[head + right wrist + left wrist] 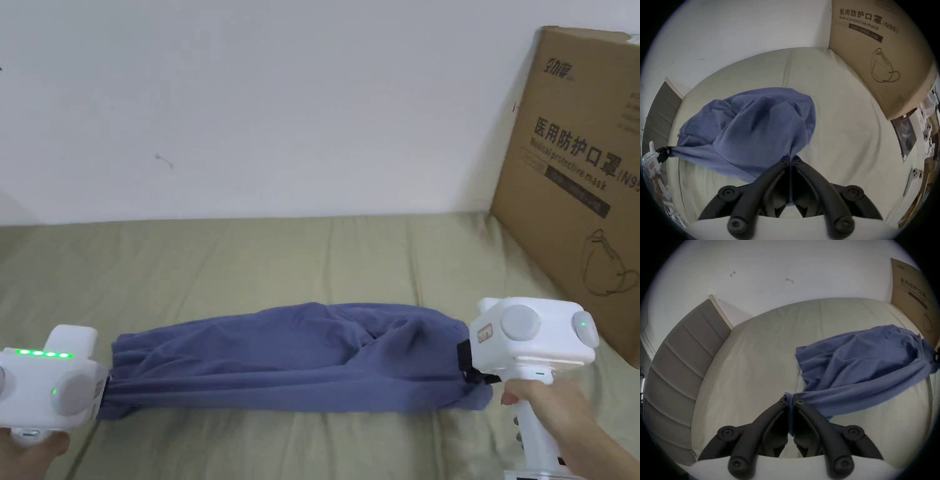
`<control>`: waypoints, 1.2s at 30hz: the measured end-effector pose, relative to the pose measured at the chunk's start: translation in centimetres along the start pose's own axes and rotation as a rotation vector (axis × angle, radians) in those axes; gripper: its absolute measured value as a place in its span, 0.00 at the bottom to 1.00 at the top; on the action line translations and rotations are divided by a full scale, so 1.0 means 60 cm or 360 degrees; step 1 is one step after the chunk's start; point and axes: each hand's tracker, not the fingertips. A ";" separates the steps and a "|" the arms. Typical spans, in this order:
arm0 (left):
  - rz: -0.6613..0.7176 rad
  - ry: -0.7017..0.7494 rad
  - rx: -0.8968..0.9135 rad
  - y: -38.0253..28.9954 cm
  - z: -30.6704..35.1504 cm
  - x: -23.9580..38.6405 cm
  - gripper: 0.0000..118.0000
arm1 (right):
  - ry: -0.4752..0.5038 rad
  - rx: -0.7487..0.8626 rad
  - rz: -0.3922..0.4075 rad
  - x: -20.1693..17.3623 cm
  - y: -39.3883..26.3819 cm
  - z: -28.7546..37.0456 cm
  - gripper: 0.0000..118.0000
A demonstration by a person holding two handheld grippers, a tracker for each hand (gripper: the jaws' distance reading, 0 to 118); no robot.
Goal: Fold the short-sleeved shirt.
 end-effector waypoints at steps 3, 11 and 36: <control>-0.0016 -0.0048 0.0014 -0.060 0.075 -0.013 0.02 | 0.0032 0.0024 0.0046 0.012 -0.075 0.066 0.00; -0.0017 -0.0087 -0.0001 -0.287 0.271 -0.060 0.02 | 0.0099 -0.0051 0.0016 0.059 -0.356 0.217 0.00; 0.0270 -0.0218 -0.0043 -0.599 0.503 -0.066 0.64 | 0.0084 -0.0136 0.0106 0.112 -0.684 0.355 0.62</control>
